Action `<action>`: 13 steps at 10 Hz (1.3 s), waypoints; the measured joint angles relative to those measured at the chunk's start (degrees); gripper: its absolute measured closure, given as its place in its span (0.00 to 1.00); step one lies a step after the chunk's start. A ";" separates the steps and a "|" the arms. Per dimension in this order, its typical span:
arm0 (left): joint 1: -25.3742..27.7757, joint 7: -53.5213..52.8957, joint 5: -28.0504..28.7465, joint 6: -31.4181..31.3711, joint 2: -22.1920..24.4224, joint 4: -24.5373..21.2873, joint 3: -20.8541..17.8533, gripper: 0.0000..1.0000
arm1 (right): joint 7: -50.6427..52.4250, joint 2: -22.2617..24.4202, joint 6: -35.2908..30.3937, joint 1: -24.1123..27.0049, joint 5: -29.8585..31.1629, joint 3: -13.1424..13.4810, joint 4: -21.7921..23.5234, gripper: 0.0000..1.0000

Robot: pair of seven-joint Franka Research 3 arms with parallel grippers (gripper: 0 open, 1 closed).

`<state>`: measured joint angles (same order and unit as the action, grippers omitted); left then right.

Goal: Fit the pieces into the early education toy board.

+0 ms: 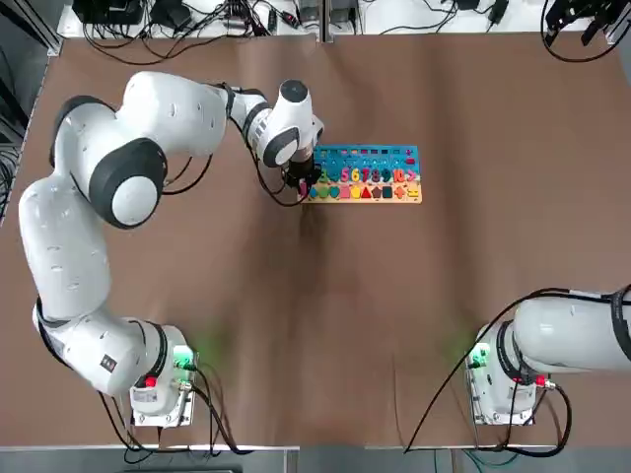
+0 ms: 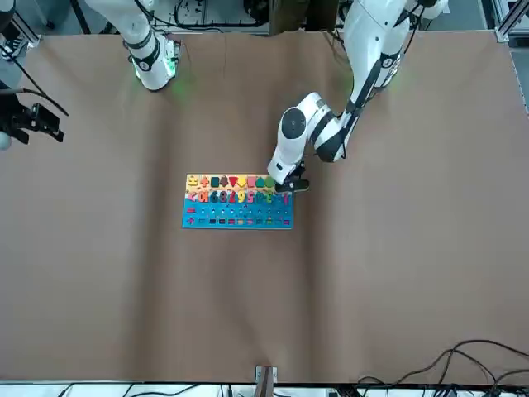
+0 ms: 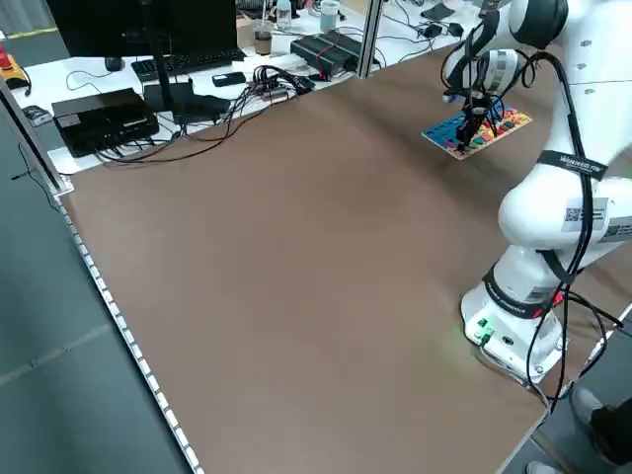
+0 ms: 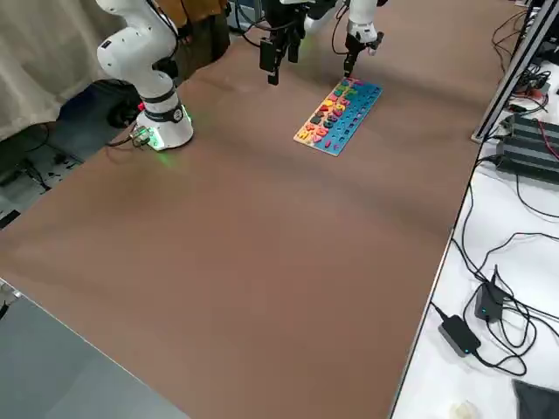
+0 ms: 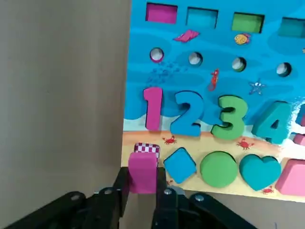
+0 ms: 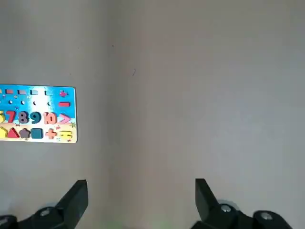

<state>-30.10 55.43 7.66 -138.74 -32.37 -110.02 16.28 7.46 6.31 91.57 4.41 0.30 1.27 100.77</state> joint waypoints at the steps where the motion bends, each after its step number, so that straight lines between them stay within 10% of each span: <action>1: 0.00 -0.01 0.00 -0.14 -0.33 0.18 0.00 0.74 | 0.00 -0.01 0.00 0.00 0.00 0.00 0.00 0.01; 13: 0.00 -0.26 0.00 -0.85 -1.93 0.55 -0.18 0.74 | 0.00 -0.14 0.00 0.11 -0.12 0.03 0.00 0.01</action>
<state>-30.10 55.17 7.66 -139.60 -34.30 -109.47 16.11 7.46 6.17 91.57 4.53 0.18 1.31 100.77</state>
